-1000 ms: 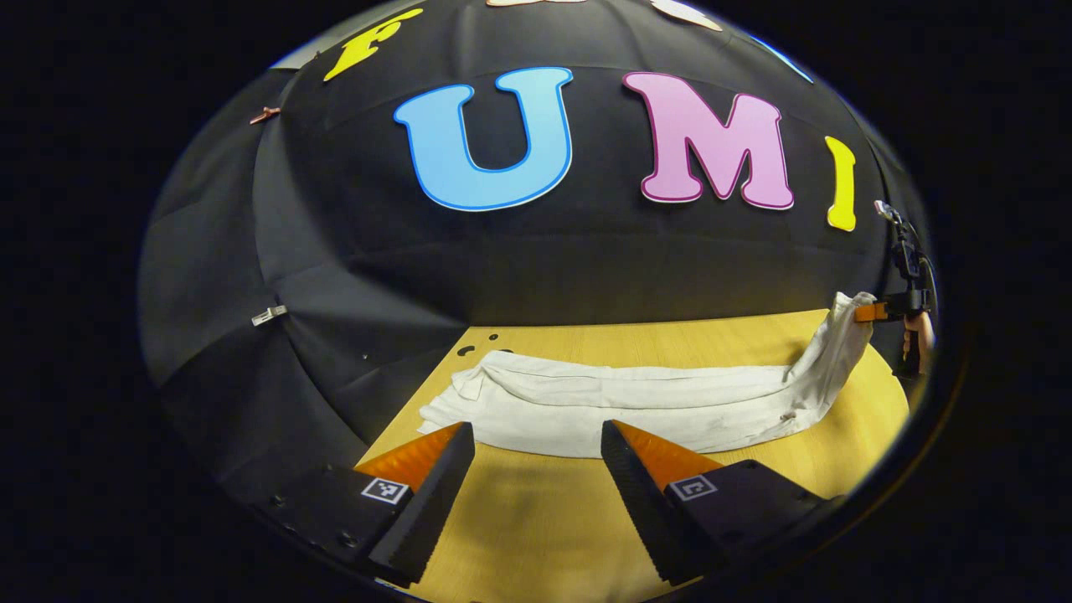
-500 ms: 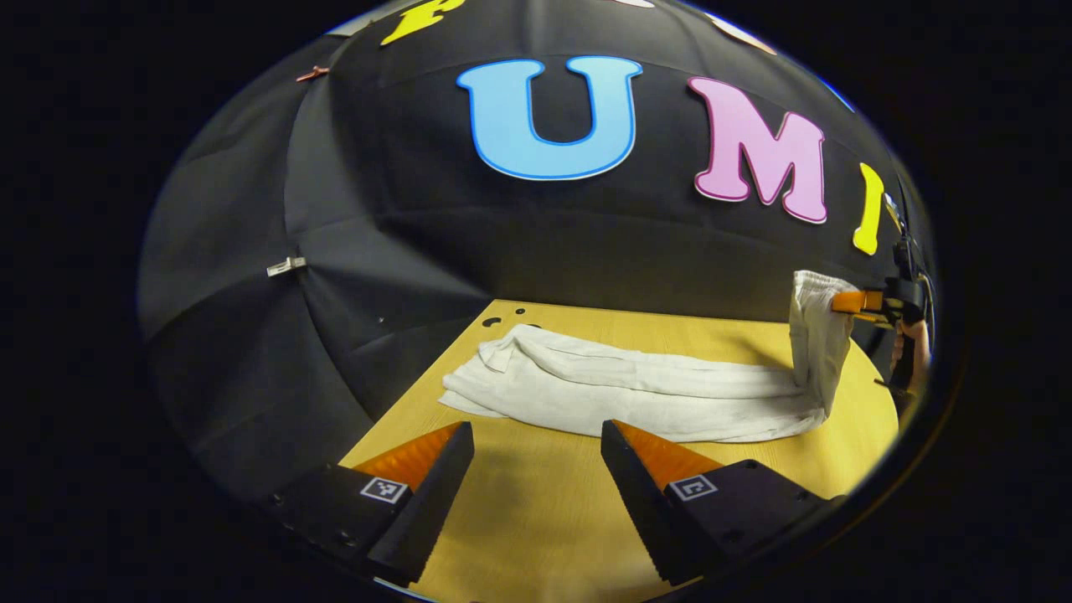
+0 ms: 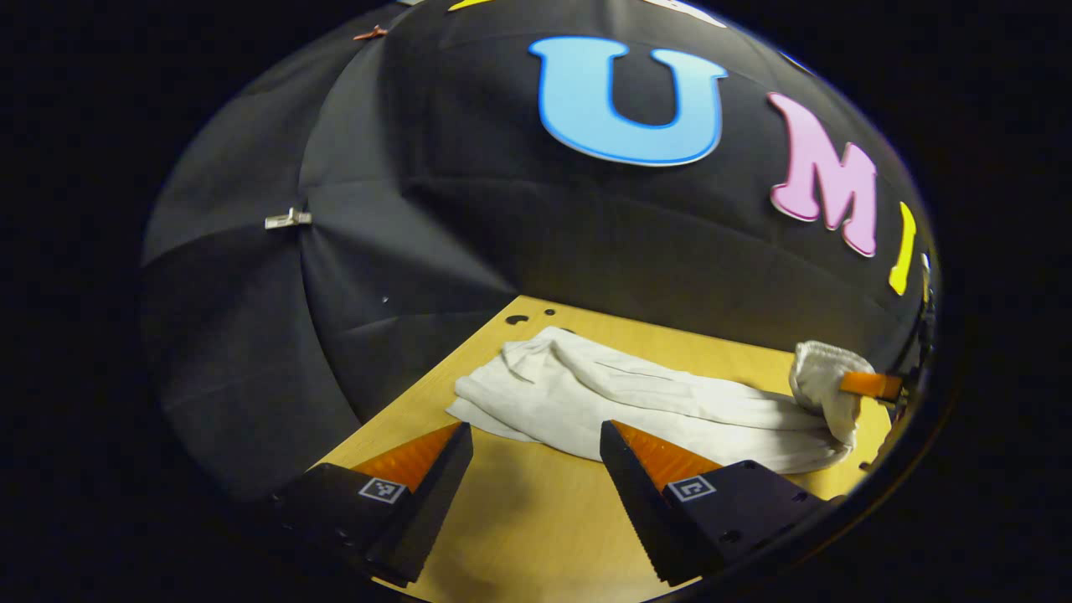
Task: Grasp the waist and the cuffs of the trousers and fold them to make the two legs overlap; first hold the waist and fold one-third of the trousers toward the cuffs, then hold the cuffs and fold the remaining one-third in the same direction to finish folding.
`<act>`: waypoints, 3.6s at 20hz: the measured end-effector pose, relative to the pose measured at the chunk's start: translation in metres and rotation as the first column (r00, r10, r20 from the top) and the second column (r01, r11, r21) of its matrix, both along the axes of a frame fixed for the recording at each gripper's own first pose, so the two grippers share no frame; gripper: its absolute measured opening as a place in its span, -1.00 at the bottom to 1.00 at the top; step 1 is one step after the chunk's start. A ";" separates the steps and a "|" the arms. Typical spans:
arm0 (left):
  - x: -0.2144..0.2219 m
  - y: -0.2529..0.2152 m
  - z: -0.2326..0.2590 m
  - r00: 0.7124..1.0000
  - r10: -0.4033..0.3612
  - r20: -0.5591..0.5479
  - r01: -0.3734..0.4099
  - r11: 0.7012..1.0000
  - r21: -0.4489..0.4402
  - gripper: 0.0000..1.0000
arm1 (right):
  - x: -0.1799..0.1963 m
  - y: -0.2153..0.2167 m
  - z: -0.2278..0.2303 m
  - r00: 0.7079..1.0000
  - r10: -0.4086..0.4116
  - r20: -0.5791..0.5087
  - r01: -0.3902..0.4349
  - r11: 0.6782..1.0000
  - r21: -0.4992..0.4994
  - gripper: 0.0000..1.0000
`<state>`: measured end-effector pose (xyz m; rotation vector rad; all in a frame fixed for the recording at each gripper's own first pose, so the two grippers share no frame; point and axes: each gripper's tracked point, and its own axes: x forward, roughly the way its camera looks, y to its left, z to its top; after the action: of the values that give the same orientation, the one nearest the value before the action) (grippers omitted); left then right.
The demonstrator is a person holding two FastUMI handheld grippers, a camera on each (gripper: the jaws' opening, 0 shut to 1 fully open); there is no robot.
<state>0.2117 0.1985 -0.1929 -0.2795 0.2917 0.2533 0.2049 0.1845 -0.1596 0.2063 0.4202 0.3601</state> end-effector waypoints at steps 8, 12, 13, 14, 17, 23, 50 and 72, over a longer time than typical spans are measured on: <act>0.079 0.085 -0.045 0.986 0.129 -0.107 -0.143 0.981 -0.133 0.92 | -0.064 0.033 -0.026 0.989 0.129 -0.078 -0.132 0.990 -0.041 -0.26; 0.112 0.099 -0.066 0.972 0.138 -0.189 -0.162 0.980 -0.117 0.92 | -0.110 0.016 -0.010 0.987 0.155 -0.039 -0.157 0.984 -0.087 0.27; 0.117 0.098 -0.072 0.969 0.135 -0.206 -0.162 0.979 -0.122 0.92 | -0.125 0.009 -0.009 0.984 0.174 -0.042 -0.178 0.978 -0.105 0.63; 0.122 0.098 -0.077 0.966 0.134 -0.219 -0.163 0.980 -0.118 0.92 | -0.143 -0.003 -0.012 0.981 0.188 -0.050 -0.193 0.971 -0.144 1.00; 0.133 0.094 -0.085 0.961 0.125 -0.247 -0.142 0.989 -0.052 0.94 | -0.179 -0.041 -0.017 0.979 0.181 -0.090 -0.196 0.956 -0.220 0.98; 0.141 0.073 -0.087 0.948 0.038 -0.315 -0.026 0.999 0.044 0.67 | -0.219 -0.064 -0.017 0.980 0.087 -0.181 -0.121 0.976 -0.183 0.97; 0.147 -0.024 0.028 0.977 -0.188 -0.098 0.173 0.974 -0.149 -0.89 | -0.211 -0.134 0.052 0.999 -0.049 -0.021 0.043 0.971 -0.236 0.97; 0.100 -0.386 0.203 0.801 -0.595 0.069 0.599 0.798 -0.065 -0.89 | -0.217 -0.256 0.077 0.978 -0.205 0.033 0.208 0.970 -0.128 0.97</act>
<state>0.3122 -0.1880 0.0103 -0.2620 0.3319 -0.3980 -0.0122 -0.0718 -0.0828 0.1166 0.3973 0.1289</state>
